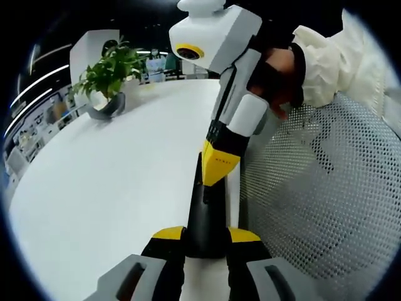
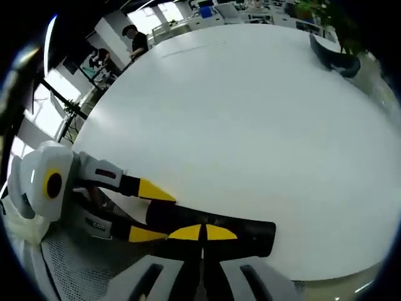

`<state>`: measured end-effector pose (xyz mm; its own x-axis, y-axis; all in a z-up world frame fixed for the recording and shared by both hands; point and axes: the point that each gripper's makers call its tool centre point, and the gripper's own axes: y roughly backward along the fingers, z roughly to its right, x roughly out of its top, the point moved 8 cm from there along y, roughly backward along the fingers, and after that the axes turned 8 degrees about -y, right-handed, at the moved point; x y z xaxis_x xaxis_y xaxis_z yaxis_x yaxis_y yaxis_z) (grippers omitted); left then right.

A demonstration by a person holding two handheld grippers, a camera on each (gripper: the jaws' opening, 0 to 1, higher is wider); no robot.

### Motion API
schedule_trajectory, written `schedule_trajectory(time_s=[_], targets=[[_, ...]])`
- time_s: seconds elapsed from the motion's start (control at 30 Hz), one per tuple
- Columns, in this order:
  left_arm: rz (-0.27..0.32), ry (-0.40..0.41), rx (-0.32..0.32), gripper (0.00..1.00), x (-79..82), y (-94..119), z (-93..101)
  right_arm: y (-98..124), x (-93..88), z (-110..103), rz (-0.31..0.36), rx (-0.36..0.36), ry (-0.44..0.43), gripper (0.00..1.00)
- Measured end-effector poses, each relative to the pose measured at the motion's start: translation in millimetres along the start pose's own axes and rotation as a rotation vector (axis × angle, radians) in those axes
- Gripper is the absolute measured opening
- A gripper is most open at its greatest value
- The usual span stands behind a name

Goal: Press the specified remote control buttons in sequence, fully releasing each button before pressing the next.

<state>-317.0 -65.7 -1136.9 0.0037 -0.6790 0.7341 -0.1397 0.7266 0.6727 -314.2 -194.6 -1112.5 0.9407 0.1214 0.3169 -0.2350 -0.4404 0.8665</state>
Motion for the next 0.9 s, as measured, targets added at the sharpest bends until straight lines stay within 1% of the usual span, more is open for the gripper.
schedule_trajectory(time_s=[0.1, 0.13, 0.17, 0.27, 0.4, 0.43, 0.47, 0.5, 0.6, 0.67, 0.73, 0.77, 0.8, 0.83, 0.9], targets=[[0.001, 0.001, 0.000, 0.24, 0.4, 0.6, 0.2, 0.4, -2.7, -1.3, -0.010, -0.008, -0.007, 0.00], [0.003, 0.000, 0.001, 0.24, 0.4, 0.5, 0.2, 1.1, -6.1, -3.2, -0.047, 0.006, -0.017, 0.00], [0.003, 0.001, 0.000, 0.24, 0.3, 0.5, 0.3, 0.7, -4.9, -3.1, -0.026, -0.003, -0.009, 0.00], [0.003, -0.003, -0.001, 0.24, -0.1, 0.1, 0.0, 0.4, -4.7, -3.5, -0.039, -0.008, 0.020, 0.00], [0.005, -0.005, 0.000, 0.24, -0.2, 0.3, 0.2, 0.3, -2.8, 0.0, -0.040, 0.007, -0.018, 0.00], [0.009, -0.005, 0.000, 0.24, -0.6, 0.2, 0.0, 0.6, -1.6, 0.2, -0.032, 0.007, -0.017, 0.00], [0.012, -0.005, 0.000, 0.24, -0.9, 0.2, 0.0, -0.2, 2.0, 1.5, 0.009, -0.007, -0.002, 0.00], [0.012, -0.009, 0.001, 0.24, -0.8, 0.0, -0.1, 0.4, -0.3, -0.3, -0.012, 0.005, -0.011, 0.00], [0.010, -0.010, 0.000, 0.24, -0.7, -0.2, -0.1, 0.0, -0.1, -0.1, -0.012, 0.004, -0.015, 0.00], [0.009, -0.011, -0.001, 0.24, -0.3, -0.1, -0.1, 0.5, 1.5, -0.4, 0.001, -0.004, 0.001, 0.00], [0.010, -0.010, -0.001, 0.24, -0.3, -0.4, -0.5, -0.1, 1.7, -1.1, 0.004, 0.005, 0.003, 0.00], [0.010, -0.009, -0.002, 0.24, -0.4, -0.6, -0.6, -2.7, -1.1, -1.4, -0.027, 0.022, -0.016, 0.00], [0.009, -0.008, -0.002, 0.24, -0.2, -0.6, -0.6, -1.7, 1.1, -1.4, -0.003, 0.028, -0.013, 0.00], [0.009, -0.006, -0.002, 0.24, 0.0, -0.5, -0.8, -0.9, -0.6, -1.9, -0.012, 0.019, -0.004, 0.00], [0.010, -0.005, -0.002, 0.24, 0.1, -0.3, -0.7, -1.2, -1.6, -4.0, -0.011, 0.004, 0.017, 0.00]])
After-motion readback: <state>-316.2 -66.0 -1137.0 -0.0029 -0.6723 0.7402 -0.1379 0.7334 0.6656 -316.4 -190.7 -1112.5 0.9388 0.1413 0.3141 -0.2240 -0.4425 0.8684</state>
